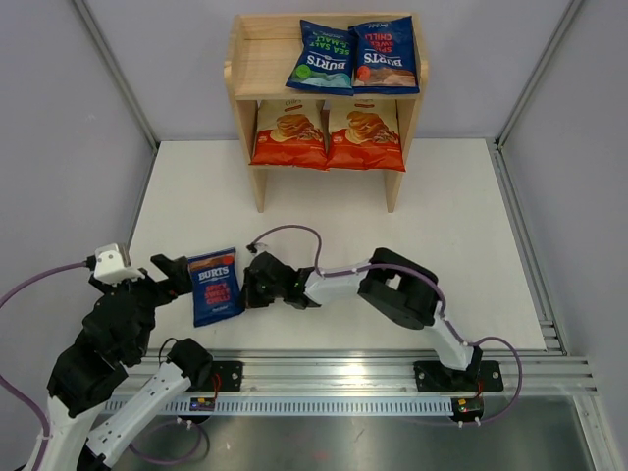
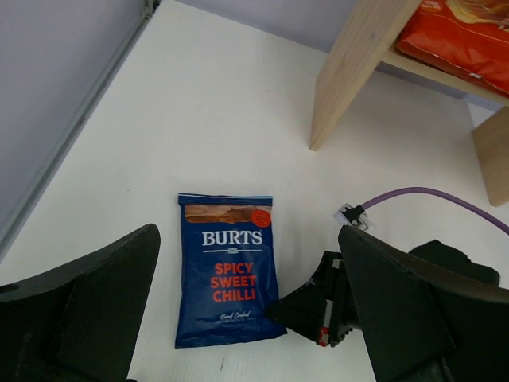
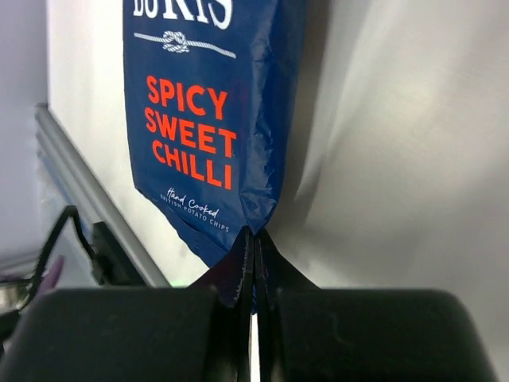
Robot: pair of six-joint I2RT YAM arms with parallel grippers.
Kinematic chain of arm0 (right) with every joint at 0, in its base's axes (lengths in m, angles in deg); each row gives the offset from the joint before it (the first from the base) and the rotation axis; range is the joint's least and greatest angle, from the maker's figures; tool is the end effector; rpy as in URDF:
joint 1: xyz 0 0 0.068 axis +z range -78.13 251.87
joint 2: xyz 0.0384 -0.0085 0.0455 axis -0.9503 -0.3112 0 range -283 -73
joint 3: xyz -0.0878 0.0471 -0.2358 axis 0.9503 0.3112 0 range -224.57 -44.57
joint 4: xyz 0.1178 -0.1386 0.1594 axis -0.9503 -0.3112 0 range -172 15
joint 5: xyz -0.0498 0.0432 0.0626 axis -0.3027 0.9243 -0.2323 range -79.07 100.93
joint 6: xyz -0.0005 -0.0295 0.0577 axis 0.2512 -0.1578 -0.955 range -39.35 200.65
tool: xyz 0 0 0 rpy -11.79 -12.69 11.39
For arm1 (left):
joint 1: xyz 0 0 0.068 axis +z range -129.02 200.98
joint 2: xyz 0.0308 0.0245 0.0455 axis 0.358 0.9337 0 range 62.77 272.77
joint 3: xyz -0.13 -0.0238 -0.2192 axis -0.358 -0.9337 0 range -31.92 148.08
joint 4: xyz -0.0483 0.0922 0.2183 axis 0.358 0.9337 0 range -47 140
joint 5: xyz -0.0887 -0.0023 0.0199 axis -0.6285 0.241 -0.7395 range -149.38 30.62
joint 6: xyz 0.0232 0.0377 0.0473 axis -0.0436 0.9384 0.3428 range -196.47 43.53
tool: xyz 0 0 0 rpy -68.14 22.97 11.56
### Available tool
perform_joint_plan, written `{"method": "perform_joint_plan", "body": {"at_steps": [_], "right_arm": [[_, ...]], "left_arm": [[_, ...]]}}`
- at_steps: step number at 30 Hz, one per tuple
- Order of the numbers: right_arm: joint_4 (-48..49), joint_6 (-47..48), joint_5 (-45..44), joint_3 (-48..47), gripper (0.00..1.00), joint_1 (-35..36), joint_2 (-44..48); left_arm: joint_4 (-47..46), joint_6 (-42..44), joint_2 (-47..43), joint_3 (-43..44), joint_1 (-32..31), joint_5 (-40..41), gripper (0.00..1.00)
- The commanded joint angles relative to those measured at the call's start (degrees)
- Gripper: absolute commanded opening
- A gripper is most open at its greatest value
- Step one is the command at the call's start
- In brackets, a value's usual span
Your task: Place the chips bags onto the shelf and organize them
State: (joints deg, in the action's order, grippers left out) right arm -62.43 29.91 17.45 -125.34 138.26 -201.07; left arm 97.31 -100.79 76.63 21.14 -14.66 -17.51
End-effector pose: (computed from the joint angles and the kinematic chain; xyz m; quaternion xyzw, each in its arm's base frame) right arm 0.1831 0.4331 0.1129 -0.1466 0.8726 0.4214 0.1985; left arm 0.0393 0.0134 0.3315 -0.1431 0.7593 -0.0380 0.6337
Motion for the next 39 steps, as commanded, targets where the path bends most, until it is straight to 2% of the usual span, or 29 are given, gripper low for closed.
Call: {"method": "perform_joint_plan", "body": {"at_steps": [1, 2, 5, 9, 14, 19, 25, 29, 35, 39], "right_arm": [[5.61, 1.17, -11.17, 10.52, 0.00, -0.47, 13.24], [6.14, 1.52, -13.53, 14.81, 0.00, -0.91, 15.37], [5.44, 3.54, -17.32, 20.02, 0.00, -1.44, 23.02], [0.61, 6.44, -21.01, 26.88, 0.00, -2.40, 32.60], [-4.49, 7.50, -28.48, 32.15, 0.00, -2.58, 46.67], [-5.72, 6.54, -32.62, 34.54, 0.00, -2.76, 55.28], [-3.71, 5.74, -36.31, 38.14, 0.00, -2.76, 62.14], [-1.34, 5.56, -37.37, 40.78, 0.00, -2.84, 64.96], [2.61, 6.36, -36.14, 42.27, 0.00, -2.76, 66.19], [6.48, 8.19, -35.36, 43.42, 0.00, -2.76, 66.55]], "left_arm": [[-4.37, -3.89, 2.12, -0.94, 0.04, -8.54, 0.99], [-4.99, -4.51, 2.65, -1.29, 0.04, -11.86, 0.99], [-8.24, -6.88, 4.32, -2.86, 0.04, -17.32, 0.99], [-13.69, -11.53, 6.78, -6.81, 0.04, -24.19, 0.99], [-18.00, -26.81, 11.43, -11.92, 0.13, -29.98, 0.99], [-32.57, -42.43, 14.25, -22.62, 0.13, -37.99, 0.99], [-45.86, -62.31, 19.78, -28.45, 0.04, -43.45, 0.99], [-47.80, -68.74, 22.95, -26.96, 0.04, -42.58, 0.99], [-57.72, -78.51, 30.75, -27.66, -1.36, -44.93, 0.99], [-64.57, -82.55, 36.83, -26.52, -4.87, -46.70, 0.99]]}}
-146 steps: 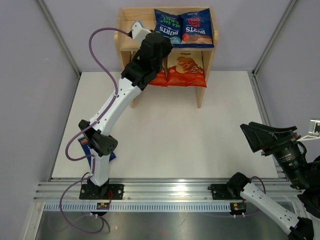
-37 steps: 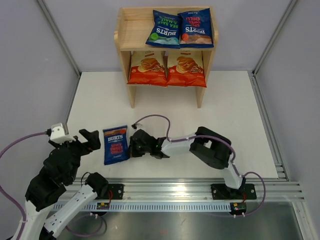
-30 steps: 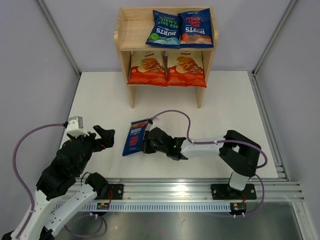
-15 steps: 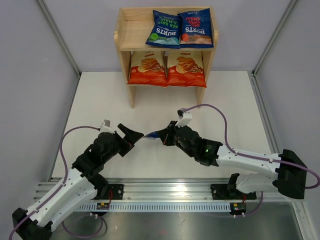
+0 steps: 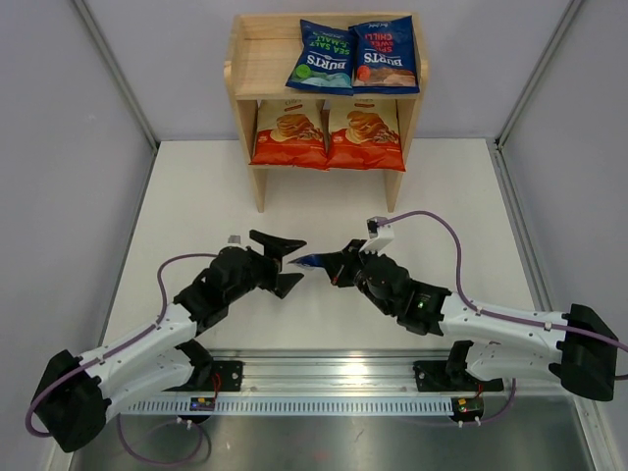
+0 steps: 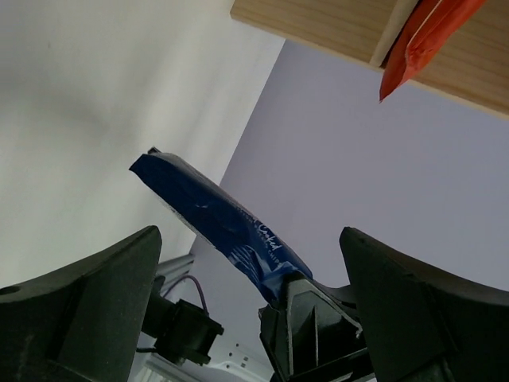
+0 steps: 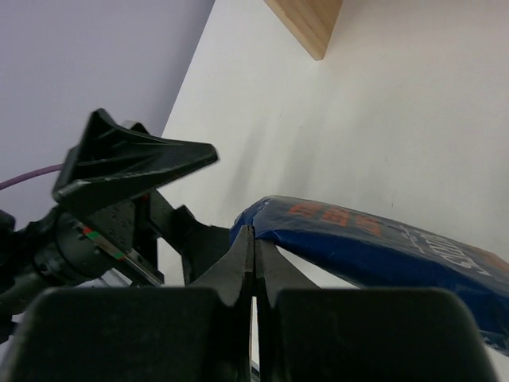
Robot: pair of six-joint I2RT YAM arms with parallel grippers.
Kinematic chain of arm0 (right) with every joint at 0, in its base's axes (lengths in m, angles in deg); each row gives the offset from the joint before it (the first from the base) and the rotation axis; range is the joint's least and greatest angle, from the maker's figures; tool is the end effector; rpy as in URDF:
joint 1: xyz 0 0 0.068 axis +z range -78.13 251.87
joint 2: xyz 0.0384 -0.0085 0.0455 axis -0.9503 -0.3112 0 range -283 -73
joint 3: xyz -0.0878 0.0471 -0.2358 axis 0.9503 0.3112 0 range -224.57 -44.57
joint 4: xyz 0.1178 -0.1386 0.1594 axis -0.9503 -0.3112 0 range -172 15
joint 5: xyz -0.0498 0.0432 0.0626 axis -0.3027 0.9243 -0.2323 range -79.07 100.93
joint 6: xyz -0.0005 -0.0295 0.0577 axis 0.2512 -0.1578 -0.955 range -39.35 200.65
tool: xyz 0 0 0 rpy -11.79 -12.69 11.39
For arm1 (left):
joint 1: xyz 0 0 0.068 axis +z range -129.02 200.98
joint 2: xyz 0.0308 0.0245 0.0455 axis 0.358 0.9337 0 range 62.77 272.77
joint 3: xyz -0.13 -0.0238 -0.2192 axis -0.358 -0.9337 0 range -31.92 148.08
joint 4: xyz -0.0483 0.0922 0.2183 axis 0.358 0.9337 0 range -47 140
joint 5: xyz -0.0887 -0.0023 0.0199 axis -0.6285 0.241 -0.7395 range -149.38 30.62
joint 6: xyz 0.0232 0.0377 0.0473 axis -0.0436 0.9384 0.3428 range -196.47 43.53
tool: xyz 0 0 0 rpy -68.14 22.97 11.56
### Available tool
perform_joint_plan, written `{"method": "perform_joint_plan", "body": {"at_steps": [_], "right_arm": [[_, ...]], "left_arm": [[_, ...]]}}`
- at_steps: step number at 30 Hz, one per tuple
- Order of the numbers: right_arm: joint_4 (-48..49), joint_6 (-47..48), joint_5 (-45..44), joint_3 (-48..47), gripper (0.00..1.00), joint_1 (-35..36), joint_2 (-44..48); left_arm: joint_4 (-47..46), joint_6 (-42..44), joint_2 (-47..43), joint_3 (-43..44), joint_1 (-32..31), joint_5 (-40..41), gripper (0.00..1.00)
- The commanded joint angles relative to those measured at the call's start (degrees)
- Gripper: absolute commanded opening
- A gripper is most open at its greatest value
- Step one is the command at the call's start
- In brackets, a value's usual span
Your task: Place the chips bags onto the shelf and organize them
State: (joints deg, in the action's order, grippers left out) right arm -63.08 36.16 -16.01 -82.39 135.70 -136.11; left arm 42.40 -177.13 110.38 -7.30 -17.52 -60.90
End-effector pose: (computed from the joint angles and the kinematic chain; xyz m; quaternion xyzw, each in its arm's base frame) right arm 0.1320 0.2165 0.2644 0.0142 0.7764 0.3818 0.5012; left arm 0.1546 -0.1247 0.2159 -0.4226 0.7154 -0.5252 0.1838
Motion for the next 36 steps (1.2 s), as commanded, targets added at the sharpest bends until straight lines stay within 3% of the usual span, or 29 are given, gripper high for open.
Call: {"method": "perform_joint_plan", "body": {"at_steps": [1, 6, 8, 10, 11, 13, 18, 23, 24, 27, 28, 31, 36], "right_arm": [[8.45, 2.21, -1.11, 0.73, 0.00, -0.20, 1.50], [12.50, 3.53, 3.02, 1.96, 0.00, -0.20, 1.24], [15.66, 3.45, 5.22, 3.80, 0.00, -0.20, 1.67], [18.82, 2.66, 6.98, 5.64, 0.00, -0.11, 2.03], [19.88, 2.65, 7.77, 6.09, 0.00, -0.11, 2.11], [21.73, 3.00, 10.40, 6.71, 0.00, -0.02, 2.03], [23.94, 3.80, 13.58, 7.24, 0.00, 0.33, 2.64], [22.37, 4.15, 12.88, 8.47, 0.01, 0.33, 5.27], [21.40, 4.15, 12.35, 8.55, 0.15, 0.24, 6.67], [15.78, 2.84, 11.12, 8.64, 0.38, 0.33, 10.36], [11.50, 2.39, 10.16, 8.30, 0.53, 0.33, 11.51], [-0.88, -0.07, 7.61, 5.76, 0.76, 0.15, 16.78], [-21.30, -0.16, 9.43, -1.80, 0.84, -2.04, 23.20]], "left_arm": [[-10.55, -6.47, 4.14, 2.18, -2.45, -3.66, 0.99], [-13.11, -6.92, 7.40, 3.24, -3.42, -3.23, 0.99], [-13.63, -6.92, 7.23, 3.15, -3.42, -1.83, 0.94], [-14.07, -6.83, 7.40, 2.72, -3.42, -0.42, 0.84], [-14.95, -6.83, 7.49, 2.54, -3.42, -0.15, 0.74], [-15.83, -7.00, 8.19, 2.01, -3.42, 0.29, 0.65], [-20.84, -6.65, 9.78, 0.43, -3.25, -0.06, 0.30], [-22.16, -3.32, 8.64, 0.69, -2.55, -0.06, 0.20], [-21.64, -0.53, 8.11, 1.30, -2.37, 0.11, 0.19], [-18.57, 6.41, 5.22, 2.53, -1.14, 1.25, 0.17], [-17.69, 8.27, 4.25, 3.32, -0.62, 1.26, 0.15], [-15.93, 17.58, 0.21, 4.73, 0.70, 5.02, 0.14], [-18.37, 36.36, -6.65, 5.44, 1.41, 5.65, 0.13]]}}
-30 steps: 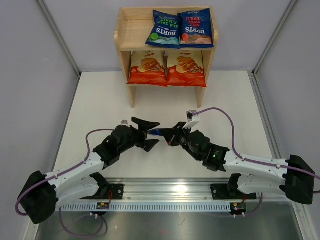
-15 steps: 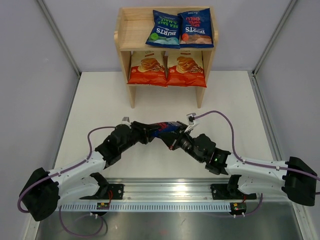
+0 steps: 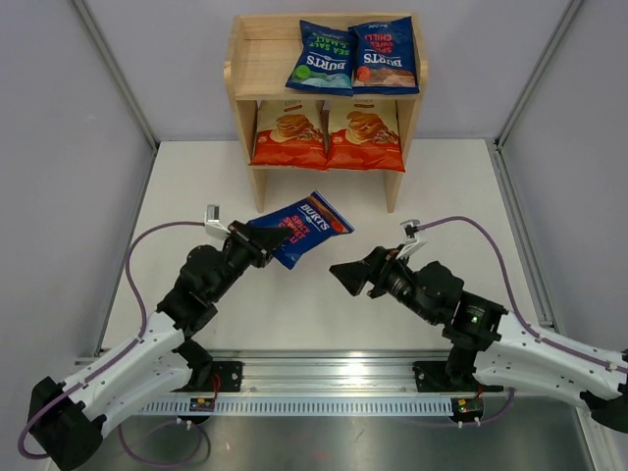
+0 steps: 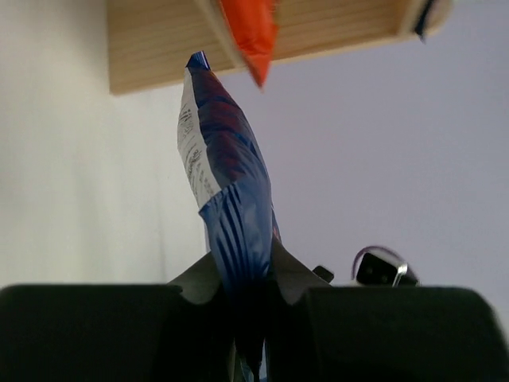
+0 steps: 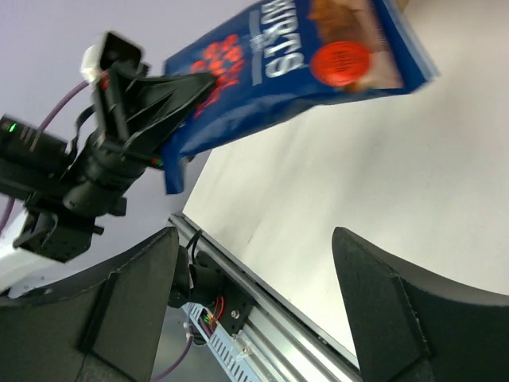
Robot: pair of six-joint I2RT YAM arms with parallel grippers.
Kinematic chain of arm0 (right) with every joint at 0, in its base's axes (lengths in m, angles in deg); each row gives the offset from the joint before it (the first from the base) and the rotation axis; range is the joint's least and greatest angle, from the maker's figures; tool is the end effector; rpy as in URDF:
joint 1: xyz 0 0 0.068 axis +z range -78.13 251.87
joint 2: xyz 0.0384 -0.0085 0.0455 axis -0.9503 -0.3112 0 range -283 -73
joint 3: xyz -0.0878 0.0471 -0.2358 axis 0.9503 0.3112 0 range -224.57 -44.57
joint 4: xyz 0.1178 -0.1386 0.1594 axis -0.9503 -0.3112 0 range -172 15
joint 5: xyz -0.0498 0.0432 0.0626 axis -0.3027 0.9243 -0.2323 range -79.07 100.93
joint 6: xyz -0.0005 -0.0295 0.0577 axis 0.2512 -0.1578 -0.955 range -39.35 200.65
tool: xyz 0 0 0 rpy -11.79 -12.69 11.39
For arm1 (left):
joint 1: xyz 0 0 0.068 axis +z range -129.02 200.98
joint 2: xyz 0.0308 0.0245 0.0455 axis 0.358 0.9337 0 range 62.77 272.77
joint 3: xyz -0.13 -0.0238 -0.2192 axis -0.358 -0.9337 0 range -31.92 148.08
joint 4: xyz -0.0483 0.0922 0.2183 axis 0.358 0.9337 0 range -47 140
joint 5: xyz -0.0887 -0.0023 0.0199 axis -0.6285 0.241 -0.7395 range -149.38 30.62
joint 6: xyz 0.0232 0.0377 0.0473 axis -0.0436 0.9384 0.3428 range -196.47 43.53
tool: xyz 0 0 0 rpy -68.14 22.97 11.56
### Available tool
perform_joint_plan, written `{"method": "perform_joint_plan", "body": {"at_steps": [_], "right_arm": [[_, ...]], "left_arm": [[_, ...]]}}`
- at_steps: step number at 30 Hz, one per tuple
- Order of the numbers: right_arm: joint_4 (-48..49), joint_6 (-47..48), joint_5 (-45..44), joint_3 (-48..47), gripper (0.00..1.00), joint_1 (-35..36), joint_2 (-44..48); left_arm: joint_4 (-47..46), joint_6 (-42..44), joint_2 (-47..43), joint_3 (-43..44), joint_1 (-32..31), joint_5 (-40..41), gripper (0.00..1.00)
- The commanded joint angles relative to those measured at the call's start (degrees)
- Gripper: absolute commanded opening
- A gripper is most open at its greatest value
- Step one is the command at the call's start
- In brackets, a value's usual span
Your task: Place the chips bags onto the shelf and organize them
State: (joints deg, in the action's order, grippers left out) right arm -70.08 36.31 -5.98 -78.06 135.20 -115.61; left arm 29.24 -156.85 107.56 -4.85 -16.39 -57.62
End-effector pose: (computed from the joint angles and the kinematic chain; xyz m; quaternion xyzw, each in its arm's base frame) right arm 0.0990 0.1643 0.2952 -0.0208 0.7311 0.4801 0.4843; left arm 0.1606 -0.1207 0.2676 -0.2777 0.6763 -0.5782 0.3623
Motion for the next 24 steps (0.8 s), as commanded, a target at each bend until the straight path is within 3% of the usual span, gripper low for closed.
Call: {"method": "perform_joint_plan", "body": {"at_steps": [1, 6, 13, 17, 21, 24], "right_arm": [[-19.64, -0.14, 0.90, -9.19, 0.86, -2.41, 2.97], [-24.44, 3.72, 19.06, -16.68, 0.91, -13.31, 3.23], [-25.33, 11.72, 38.94, -27.04, 0.94, -22.18, -1.15], [-22.25, 11.47, 50.03, -31.10, 0.94, -23.52, -4.49], [-18.73, 10.41, 57.15, -32.95, 0.90, -23.52, -7.31], [-13.40, 7.96, 61.53, -31.46, 0.79, -23.52, -7.84]], "left_arm": [[-6.36, 18.83, -6.27, 2.64, 0.27, 0.98, 0.13], [-14.71, 30.17, -12.09, 0.01, 0.36, -7.11, 0.15], [-27.01, 31.69, -16.14, -2.29, 0.36, -25.89, 0.13], [-30.97, 30.55, -17.02, -2.02, 0.27, -31.90, 0.13], [-35.71, 28.00, -16.59, -2.28, 0.27, -36.20, 0.13], [-38.10, 26.50, -15.71, -1.67, 0.27, -37.44, 0.14]]}}
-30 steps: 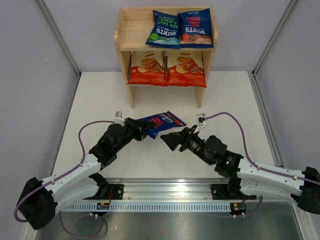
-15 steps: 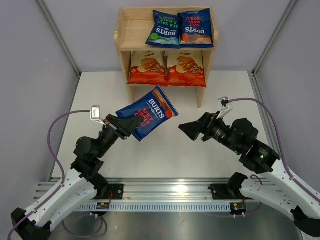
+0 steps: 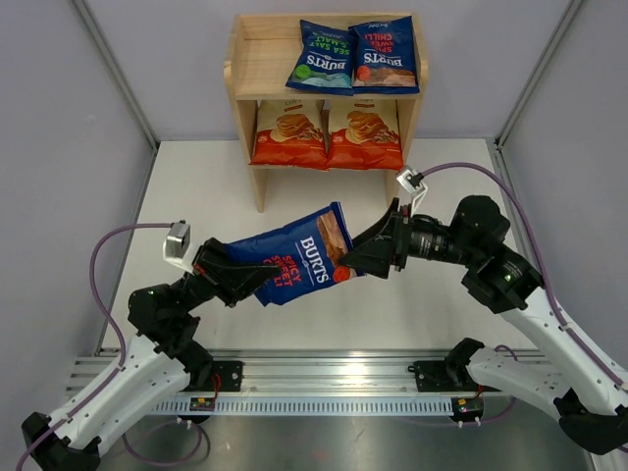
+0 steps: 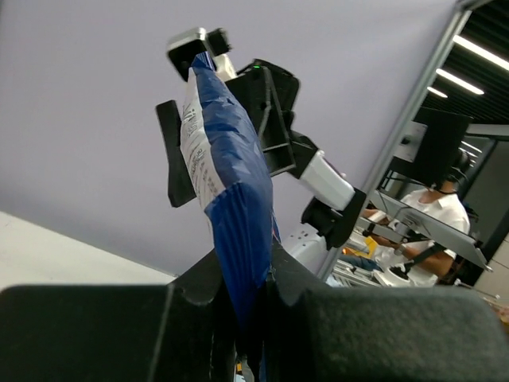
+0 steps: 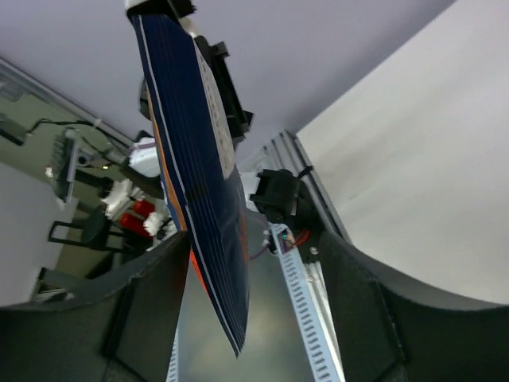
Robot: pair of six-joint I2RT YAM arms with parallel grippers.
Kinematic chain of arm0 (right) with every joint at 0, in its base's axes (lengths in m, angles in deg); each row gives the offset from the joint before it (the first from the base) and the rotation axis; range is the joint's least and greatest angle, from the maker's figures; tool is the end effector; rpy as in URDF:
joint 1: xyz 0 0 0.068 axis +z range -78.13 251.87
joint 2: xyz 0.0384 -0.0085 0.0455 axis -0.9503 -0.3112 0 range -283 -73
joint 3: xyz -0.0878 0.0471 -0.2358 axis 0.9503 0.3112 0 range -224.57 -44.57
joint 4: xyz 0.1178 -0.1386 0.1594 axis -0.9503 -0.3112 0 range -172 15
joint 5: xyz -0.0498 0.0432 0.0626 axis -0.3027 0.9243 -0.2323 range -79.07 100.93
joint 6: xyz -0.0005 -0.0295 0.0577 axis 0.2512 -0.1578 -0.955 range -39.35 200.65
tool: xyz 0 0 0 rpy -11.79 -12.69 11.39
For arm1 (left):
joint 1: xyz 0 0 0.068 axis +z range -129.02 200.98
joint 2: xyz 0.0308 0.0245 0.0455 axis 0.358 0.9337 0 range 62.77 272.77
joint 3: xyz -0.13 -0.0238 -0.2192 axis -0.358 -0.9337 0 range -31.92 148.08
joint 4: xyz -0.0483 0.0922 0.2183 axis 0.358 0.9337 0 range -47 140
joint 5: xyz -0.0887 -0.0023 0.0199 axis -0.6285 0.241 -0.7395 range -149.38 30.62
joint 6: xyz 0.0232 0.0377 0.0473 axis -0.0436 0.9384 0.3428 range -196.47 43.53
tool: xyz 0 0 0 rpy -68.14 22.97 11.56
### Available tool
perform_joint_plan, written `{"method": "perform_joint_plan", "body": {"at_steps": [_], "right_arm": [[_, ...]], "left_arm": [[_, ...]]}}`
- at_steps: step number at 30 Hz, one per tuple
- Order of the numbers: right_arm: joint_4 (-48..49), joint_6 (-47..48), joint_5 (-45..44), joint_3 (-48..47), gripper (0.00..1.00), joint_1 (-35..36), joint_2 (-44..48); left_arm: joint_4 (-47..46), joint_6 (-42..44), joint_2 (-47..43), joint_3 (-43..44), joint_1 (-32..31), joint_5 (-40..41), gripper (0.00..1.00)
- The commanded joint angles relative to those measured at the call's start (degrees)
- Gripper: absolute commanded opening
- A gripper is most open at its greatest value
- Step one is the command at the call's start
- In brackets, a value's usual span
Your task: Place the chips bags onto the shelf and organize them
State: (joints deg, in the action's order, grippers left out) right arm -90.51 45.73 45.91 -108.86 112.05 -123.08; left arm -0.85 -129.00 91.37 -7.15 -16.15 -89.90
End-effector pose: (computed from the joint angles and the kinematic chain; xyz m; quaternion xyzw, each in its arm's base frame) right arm 0.1186 0.1380 0.4131 -0.2412 0.6716 0.5768 0.3976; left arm 0.0810 -0.0936 0.3521 0.1818 0.4358 -0.6953 0.5418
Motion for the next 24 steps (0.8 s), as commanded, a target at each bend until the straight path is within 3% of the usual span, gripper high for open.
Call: {"method": "perform_joint_plan", "body": {"at_steps": [1, 2, 5, 7, 10, 12, 14, 15, 16, 22, 24], "right_arm": [[8.90, -2.43, 11.32, -0.22, 0.71, -0.37, -0.63], [10.57, -4.35, 12.55, 0.30, 0.57, -0.37, -0.98], [11.38, -3.85, 13.19, 0.40, 0.34, -0.37, -0.72], [7.96, -1.14, 11.87, -0.39, 0.28, -0.37, -0.37], [3.22, 2.56, 10.37, -2.32, 0.25, -0.37, -0.01], [1.02, 3.71, 9.58, -3.38, 0.23, -0.37, -0.19], [0.31, 4.85, 10.01, -3.82, 0.22, -0.46, -0.71], [-0.31, 5.38, 10.10, -4.17, 0.21, -0.37, -0.98], [-0.57, 6.26, 10.11, -4.52, 0.20, -0.37, -1.15], [-5.67, 10.03, 7.56, -7.95, 0.20, -0.37, -2.38], [-8.03, 11.09, 4.76, -9.26, 0.26, -0.37, -2.39]], "left_arm": [[-7.56, -1.52, 1.54, 0.89, -0.05, -5.16, 0.14], [-7.39, -1.61, 1.89, 1.41, -0.05, -5.16, 0.14], [-6.42, -1.17, 3.83, 2.11, -0.05, -5.16, 0.15], [-2.58, -0.29, 4.71, 2.99, -0.05, -5.16, 0.21], [2.71, 1.90, 5.15, 4.75, -0.05, -5.77, 0.38], [3.51, 2.61, 5.59, 4.93, -0.05, -5.86, 0.43], [2.99, 2.00, 6.20, 4.85, -0.14, -6.04, 0.43], [2.38, 1.65, 6.55, 4.76, -0.23, -6.39, 0.41], [2.02, 1.47, 6.90, 5.02, -0.40, -6.56, 0.31], [7.72, 4.10, 8.14, 6.86, -1.20, -7.10, 0.18], [8.87, 5.07, 7.53, 7.04, -1.28, -5.35, 0.12]]}}
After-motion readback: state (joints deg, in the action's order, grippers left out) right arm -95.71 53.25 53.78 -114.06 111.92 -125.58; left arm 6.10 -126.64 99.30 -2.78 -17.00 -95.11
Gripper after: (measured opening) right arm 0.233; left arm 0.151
